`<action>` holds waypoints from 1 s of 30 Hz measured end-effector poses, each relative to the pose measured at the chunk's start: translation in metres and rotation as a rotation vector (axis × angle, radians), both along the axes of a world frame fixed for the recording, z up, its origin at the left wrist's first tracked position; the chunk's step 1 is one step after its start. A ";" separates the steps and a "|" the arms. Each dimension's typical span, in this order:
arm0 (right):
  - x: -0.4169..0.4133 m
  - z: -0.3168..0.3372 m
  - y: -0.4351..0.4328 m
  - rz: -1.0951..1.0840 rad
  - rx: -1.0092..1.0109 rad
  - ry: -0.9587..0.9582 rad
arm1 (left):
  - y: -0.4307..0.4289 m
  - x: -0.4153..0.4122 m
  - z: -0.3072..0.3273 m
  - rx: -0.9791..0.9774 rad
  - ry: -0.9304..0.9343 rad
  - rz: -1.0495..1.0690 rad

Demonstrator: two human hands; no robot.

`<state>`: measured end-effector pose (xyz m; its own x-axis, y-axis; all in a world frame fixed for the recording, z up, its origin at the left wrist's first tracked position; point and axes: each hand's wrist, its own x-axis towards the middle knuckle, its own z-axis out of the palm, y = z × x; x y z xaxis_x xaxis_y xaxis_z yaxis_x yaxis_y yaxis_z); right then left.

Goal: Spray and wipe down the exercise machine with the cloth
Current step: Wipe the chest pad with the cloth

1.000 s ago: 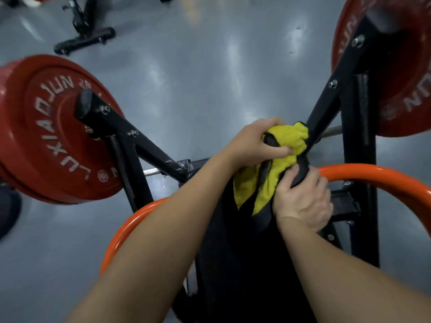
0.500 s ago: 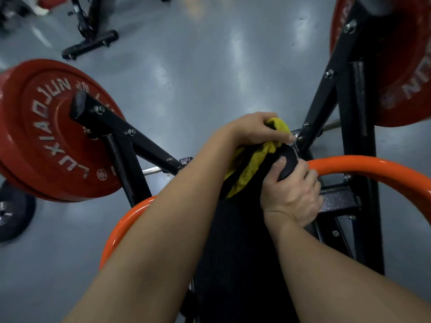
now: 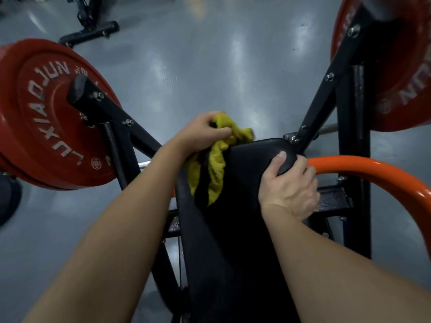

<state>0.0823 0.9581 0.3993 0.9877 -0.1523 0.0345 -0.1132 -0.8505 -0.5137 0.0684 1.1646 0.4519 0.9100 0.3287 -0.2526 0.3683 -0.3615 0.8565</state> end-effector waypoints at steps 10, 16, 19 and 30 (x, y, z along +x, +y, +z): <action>0.044 -0.025 -0.043 0.276 0.235 0.330 | -0.073 0.079 -0.001 0.105 0.004 -0.043; -0.002 -0.005 -0.003 0.012 -0.132 0.026 | -0.103 0.127 -0.003 0.118 0.114 -0.261; 0.001 0.002 -0.001 0.016 -0.102 0.025 | -0.087 0.100 0.000 0.103 0.010 -0.142; 0.001 -0.003 -0.001 0.016 -0.178 -0.025 | 0.020 -0.031 0.000 0.020 0.152 0.337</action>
<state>0.0830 0.9569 0.3962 0.9884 -0.1262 0.0844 -0.0882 -0.9298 -0.3572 0.0379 1.1846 0.4519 0.7025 0.6098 -0.3669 0.5919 -0.2144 0.7770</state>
